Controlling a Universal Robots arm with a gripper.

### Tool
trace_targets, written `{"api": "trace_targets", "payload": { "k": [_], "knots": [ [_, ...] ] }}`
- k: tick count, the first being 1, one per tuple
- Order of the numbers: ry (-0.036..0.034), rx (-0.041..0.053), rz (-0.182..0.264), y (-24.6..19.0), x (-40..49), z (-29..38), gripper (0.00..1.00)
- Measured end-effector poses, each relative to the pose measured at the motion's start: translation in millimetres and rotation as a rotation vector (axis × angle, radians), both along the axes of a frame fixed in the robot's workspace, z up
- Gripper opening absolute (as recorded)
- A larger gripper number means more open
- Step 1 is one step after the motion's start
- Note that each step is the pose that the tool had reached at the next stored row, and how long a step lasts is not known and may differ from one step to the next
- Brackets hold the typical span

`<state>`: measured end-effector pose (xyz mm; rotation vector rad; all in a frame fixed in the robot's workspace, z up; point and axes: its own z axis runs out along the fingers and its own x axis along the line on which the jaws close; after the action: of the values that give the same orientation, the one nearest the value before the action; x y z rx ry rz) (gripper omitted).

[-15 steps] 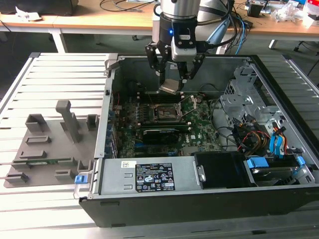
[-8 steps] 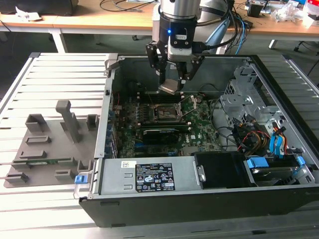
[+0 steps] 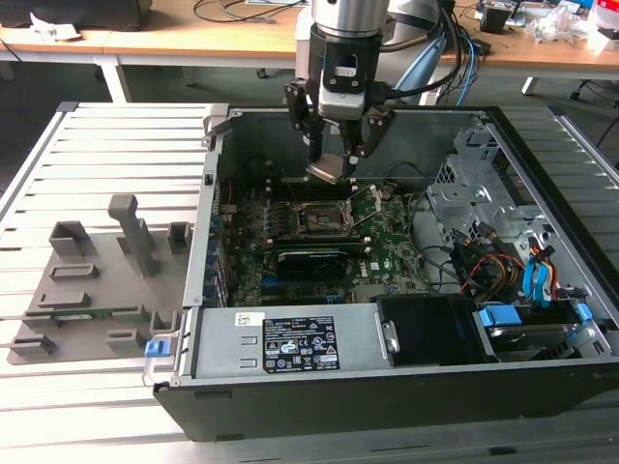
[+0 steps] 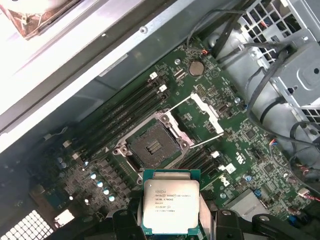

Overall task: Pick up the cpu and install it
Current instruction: 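Place the cpu into insertion slot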

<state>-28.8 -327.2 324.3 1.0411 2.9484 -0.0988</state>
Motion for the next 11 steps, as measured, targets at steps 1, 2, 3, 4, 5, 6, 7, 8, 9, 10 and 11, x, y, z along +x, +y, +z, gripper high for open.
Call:
{"api": "trace_targets", "payload": {
  "k": [1, 2, 3, 4, 5, 6, 7, 8, 9, 10, 11],
  "knots": [
    [0.0001, -0.0003, -0.014, 0.0, 0.0, 0.0, 0.54],
    [0.0001, -0.0005, -0.023, 0.0, 0.0, 0.0, 0.54],
    [0.0000, -0.0006, -0.029, 0.0, 0.0, 0.0, 0.54],
    [0.0001, -0.0010, -0.041, 0.0, 0.0, 0.0, 0.54],
    [0.0000, -0.0014, -0.054, 0.0, 0.0, -0.1, 0.54],
    [0.0001, -0.0016, -0.063, 0.0, 0.0, -0.1, 0.54],
    [0.0000, -0.0018, -0.070, 0.0, 0.0, -0.1, 0.54],
    [0.0000, -0.0022, -0.085, 0.0, 0.0, -0.1, 0.54],
    [0.0001, -0.0024, -0.094, 0.0, 0.0, -0.2, 0.54],
    [0.0000, -0.0026, -0.105, 0.0, 0.0, -0.2, 0.54],
    [0.0000, -0.0029, -0.115, 0.0, 0.0, -0.2, 0.54]
  ]
}}
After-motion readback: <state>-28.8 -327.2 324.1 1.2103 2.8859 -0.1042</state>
